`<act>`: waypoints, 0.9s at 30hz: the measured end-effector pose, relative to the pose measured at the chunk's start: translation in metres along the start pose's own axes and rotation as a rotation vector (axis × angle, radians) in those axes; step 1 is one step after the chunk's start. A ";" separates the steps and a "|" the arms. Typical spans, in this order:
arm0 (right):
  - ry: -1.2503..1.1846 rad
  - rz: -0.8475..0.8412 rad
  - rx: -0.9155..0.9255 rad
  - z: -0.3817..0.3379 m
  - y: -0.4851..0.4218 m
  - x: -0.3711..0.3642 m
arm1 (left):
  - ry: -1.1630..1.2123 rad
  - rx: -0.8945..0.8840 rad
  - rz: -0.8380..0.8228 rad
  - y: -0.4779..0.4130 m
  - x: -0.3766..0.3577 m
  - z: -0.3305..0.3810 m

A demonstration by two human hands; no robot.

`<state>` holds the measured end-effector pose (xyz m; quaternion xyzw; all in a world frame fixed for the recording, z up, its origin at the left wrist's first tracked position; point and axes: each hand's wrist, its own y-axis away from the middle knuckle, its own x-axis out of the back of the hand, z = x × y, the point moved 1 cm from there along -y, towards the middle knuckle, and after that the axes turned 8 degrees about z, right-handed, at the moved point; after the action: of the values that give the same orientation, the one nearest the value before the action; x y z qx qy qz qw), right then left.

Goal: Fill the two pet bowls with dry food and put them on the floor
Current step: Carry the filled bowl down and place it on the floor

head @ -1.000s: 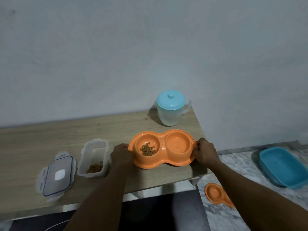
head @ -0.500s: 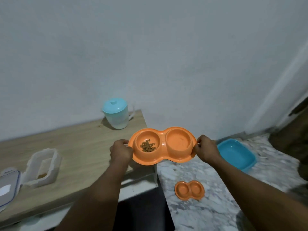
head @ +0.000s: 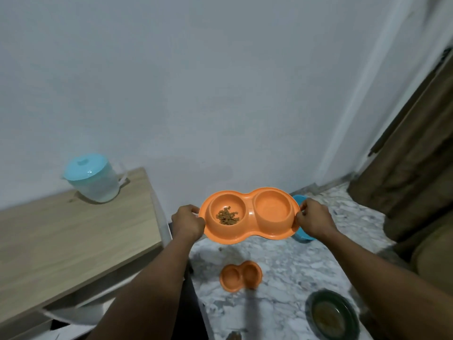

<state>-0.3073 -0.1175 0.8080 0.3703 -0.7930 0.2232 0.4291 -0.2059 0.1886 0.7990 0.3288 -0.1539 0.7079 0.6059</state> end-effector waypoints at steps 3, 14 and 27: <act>0.013 -0.008 -0.029 0.019 -0.028 -0.014 | -0.026 0.015 -0.031 -0.019 -0.032 0.010; 0.029 -0.068 -0.118 0.087 -0.137 -0.113 | -0.104 -0.044 -0.103 -0.102 -0.163 0.007; -0.008 -0.144 -0.118 0.241 -0.251 -0.386 | -0.150 -0.043 -0.074 -0.233 -0.403 -0.129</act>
<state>-0.0981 -0.2837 0.3622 0.4014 -0.7779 0.1429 0.4619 0.0011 0.0140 0.3988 0.3733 -0.2015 0.6548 0.6255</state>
